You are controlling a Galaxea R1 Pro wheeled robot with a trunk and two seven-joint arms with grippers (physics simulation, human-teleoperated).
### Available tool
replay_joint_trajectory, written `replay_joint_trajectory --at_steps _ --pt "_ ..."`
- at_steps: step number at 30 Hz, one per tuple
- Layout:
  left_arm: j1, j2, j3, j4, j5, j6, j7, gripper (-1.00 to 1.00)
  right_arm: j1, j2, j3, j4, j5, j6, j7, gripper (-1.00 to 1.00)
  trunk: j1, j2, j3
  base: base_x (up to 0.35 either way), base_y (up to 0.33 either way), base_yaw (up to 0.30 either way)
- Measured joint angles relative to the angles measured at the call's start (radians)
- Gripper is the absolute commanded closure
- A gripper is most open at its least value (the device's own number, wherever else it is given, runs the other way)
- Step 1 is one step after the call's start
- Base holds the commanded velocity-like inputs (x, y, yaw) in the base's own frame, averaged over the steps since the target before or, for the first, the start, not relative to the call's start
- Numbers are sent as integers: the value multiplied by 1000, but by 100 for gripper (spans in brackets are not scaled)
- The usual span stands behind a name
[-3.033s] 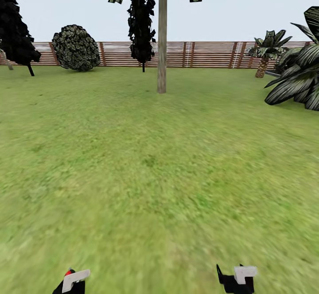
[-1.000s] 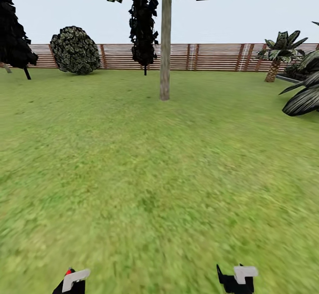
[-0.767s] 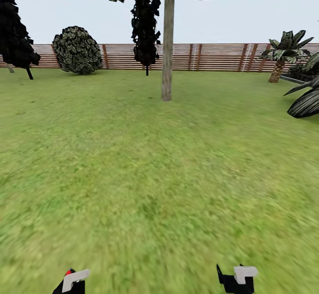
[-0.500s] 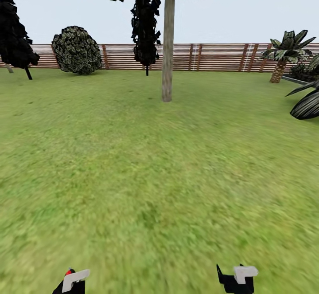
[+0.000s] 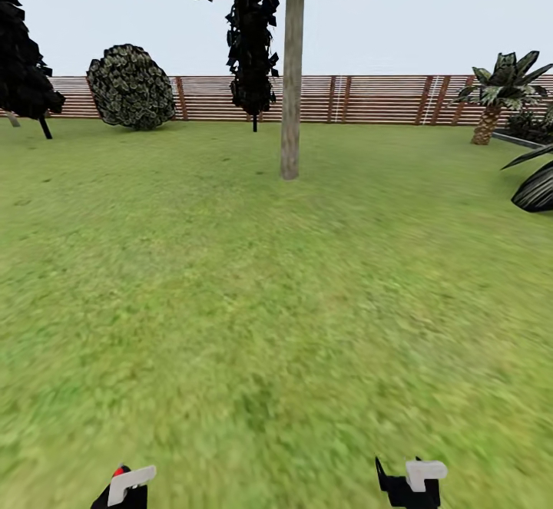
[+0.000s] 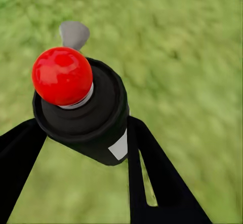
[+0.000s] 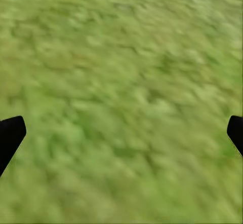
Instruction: In the garden, pick up the pesticide atomizer on the floor and spray pesticide onto both trees until each tree trunk is fully covered.
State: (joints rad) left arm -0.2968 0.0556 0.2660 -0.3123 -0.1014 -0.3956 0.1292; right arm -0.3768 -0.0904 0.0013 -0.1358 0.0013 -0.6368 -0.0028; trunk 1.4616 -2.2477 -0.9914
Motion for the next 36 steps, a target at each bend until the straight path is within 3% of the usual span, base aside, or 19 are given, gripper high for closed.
replay_joint_trajectory --at_steps 36 --pt "0 0 1 -2 1 0 0 100 0 0 0 0 0 0 0 -100 0 0 0 338 0 0"
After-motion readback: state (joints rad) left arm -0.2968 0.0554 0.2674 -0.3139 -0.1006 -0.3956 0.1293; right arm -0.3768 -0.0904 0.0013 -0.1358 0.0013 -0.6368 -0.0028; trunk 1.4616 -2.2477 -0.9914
